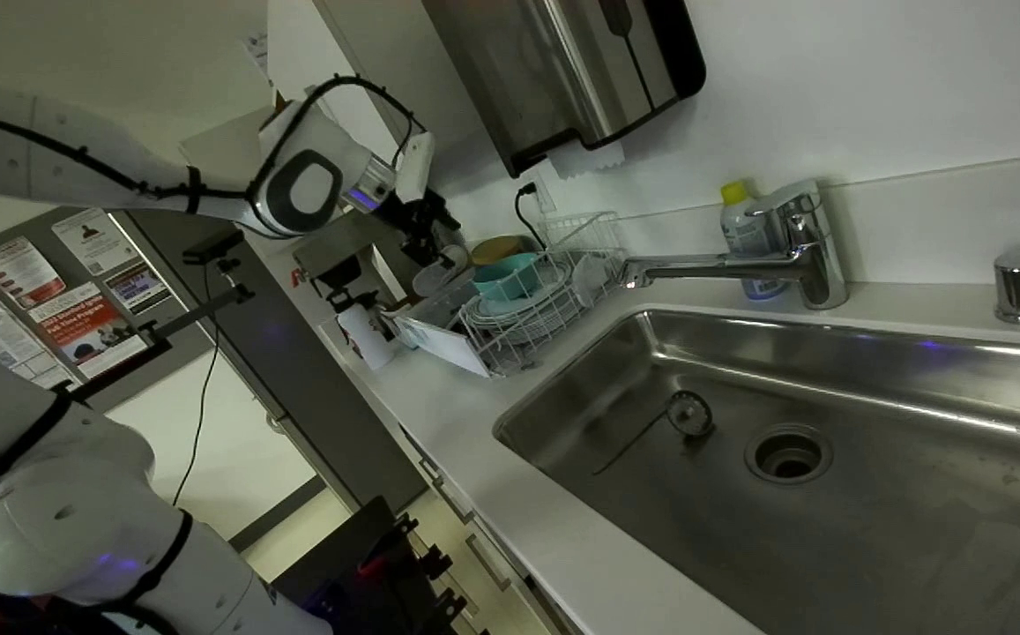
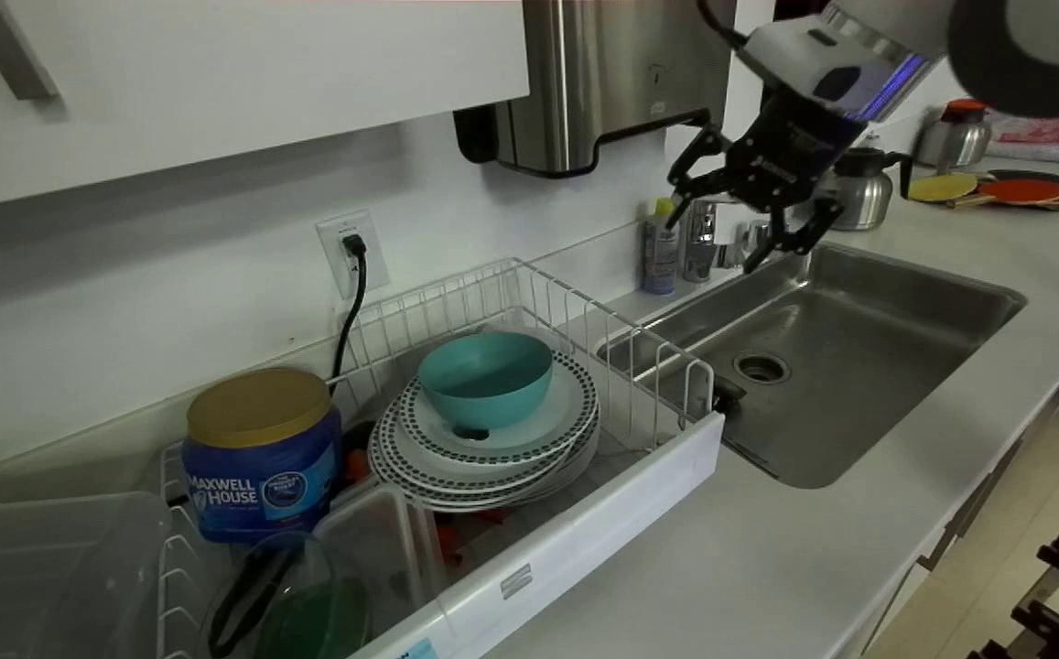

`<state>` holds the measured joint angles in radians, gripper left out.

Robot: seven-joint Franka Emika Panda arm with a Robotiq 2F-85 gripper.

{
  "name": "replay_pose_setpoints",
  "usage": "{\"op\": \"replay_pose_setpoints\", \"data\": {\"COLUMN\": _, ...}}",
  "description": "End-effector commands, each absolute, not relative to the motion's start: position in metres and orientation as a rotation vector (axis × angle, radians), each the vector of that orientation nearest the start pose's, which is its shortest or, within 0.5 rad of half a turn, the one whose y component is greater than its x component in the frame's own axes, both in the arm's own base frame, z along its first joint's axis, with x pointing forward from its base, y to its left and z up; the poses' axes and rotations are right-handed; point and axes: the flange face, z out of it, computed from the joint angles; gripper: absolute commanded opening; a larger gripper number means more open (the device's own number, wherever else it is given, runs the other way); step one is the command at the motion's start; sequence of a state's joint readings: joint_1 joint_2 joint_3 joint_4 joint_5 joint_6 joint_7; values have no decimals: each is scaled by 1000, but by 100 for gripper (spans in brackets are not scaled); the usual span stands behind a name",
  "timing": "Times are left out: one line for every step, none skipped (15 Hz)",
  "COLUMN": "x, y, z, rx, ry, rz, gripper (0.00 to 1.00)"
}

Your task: Put the teal bowl on top of the white plate

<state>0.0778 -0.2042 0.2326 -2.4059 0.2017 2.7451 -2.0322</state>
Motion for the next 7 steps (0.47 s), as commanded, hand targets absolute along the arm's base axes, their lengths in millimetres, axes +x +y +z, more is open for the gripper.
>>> {"op": "replay_pose_setpoints", "data": {"x": 444, "y": 101, "z": 462, "rx": 1412, "ry": 2254, "rz": 447, "gripper": 100}}
{"op": "replay_pose_setpoints", "data": {"x": 438, "y": 89, "z": 464, "rx": 1459, "ry": 2210, "rz": 394, "gripper": 100}}
{"op": "replay_pose_setpoints", "data": {"x": 431, "y": 79, "z": 465, "rx": 1508, "ry": 2164, "rz": 346, "gripper": 100}}
{"op": "replay_pose_setpoints", "data": {"x": 426, "y": 72, "z": 466, "rx": 1554, "ry": 2120, "rz": 296, "gripper": 100}}
{"op": "replay_pose_setpoints", "data": {"x": 421, "y": 66, "z": 467, "rx": 1600, "ry": 2078, "rz": 241, "gripper": 100}}
{"op": "replay_pose_setpoints", "data": {"x": 416, "y": 62, "z": 468, "rx": 1649, "ry": 2038, "rz": 186, "gripper": 100}}
{"op": "replay_pose_setpoints", "data": {"x": 413, "y": 60, "z": 468, "rx": 1691, "ry": 2003, "rz": 135, "gripper": 100}}
